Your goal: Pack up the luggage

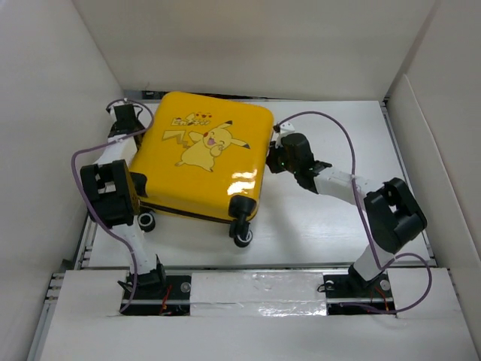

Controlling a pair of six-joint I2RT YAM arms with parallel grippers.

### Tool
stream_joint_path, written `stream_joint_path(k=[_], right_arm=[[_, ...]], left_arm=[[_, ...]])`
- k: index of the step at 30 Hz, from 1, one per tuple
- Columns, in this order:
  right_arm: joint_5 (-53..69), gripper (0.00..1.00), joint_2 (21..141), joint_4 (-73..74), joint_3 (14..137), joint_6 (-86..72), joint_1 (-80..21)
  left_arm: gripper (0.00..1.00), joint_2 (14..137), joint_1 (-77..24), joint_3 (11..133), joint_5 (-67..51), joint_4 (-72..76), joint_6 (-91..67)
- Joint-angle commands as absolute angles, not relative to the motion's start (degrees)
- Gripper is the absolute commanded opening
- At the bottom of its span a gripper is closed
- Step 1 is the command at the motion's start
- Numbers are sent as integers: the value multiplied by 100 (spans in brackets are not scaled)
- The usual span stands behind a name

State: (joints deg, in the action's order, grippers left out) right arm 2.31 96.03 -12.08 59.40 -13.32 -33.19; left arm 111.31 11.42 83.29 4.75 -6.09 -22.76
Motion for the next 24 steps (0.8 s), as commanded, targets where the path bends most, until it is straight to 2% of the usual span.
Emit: stream_joint_path(k=[1, 5, 8, 12, 15, 16, 18, 20, 22, 23, 24], right_arm=[[228, 12, 9404, -1503, 5854, -1345, -3287], [448, 12, 9448, -1416, 6037, -1196, -3147], [685, 12, 9623, -1310, 6388, -1011, -3085], [1089, 12, 10210, -548, 7608, -713, -3015], [1449, 12, 11000, 172, 9093, -528, -3015], [1511, 12, 11247, 402, 9958, -501, -3015], [1782, 12, 11748, 1164, 10885, -387, -2962], [1811, 13, 12303, 1615, 11947, -325, -2752], [1723, 23, 12375, 1933, 12225, -369, -2567], [1705, 40, 12166, 1890, 12060, -465, -2349], [1670, 48, 11981, 1655, 11876, -527, -2225]], left_arm=[[23, 10322, 115, 7219, -1675, -1294, -2399], [23, 9494, -263, 5735, -2047, -792, -2689], [23, 8738, -562, 5057, -2179, -615, -2803], [24, 7728, -966, 4343, -2294, -484, -3242], [29, 6884, -1178, 3965, -2136, -466, -3453], [36, 6455, -1178, 3903, -1970, -475, -3567], [46, 5996, -1178, 3814, -1628, -623, -3630], [65, 5311, -1178, 3902, -917, -729, -3674], [80, 4724, -1126, 4042, -76, -747, -3726], [81, 4546, -1125, 4130, 182, -643, -3874], [81, 4387, -1125, 4157, 298, -250, -3954]])
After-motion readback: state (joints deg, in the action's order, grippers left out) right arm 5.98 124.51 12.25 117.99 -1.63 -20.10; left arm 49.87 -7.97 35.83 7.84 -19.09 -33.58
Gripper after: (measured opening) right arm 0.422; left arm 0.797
